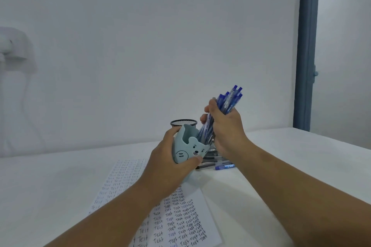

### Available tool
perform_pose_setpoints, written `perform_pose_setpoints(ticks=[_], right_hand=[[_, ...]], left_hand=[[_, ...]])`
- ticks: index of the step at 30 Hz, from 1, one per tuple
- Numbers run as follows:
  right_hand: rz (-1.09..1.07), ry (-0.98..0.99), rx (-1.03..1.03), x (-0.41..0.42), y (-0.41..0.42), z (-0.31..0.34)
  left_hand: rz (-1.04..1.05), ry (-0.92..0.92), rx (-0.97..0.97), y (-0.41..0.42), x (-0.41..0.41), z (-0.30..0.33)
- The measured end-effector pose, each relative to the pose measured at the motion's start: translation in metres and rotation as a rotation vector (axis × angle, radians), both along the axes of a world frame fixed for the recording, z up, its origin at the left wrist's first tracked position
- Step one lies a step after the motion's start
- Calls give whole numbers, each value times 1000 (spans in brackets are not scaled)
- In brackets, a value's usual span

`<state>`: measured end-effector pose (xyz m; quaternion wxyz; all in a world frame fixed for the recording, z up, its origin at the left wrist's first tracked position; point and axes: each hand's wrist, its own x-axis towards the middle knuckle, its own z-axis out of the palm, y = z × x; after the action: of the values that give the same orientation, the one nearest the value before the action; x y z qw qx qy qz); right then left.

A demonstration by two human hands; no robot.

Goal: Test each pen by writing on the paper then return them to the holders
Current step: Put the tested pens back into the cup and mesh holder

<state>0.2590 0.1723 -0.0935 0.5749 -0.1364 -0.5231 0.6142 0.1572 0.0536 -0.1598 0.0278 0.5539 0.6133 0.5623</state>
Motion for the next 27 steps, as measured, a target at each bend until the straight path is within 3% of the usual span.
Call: perform_pose_setpoints(ticks=[6,14,24,27], right_hand=[[56,15,-49,-1,-7,0],[-47,-163,79,0,-11,-10],[172,-243,-49,-4,-11,-31],[213,-185,-61,-2,-10,-31]], left_hand=[[16,-2,8,3,2,0],[48,-37,60,2,6,2],[68,-37,62,-2,3,1],[84,-30,49,-3,1,0]])
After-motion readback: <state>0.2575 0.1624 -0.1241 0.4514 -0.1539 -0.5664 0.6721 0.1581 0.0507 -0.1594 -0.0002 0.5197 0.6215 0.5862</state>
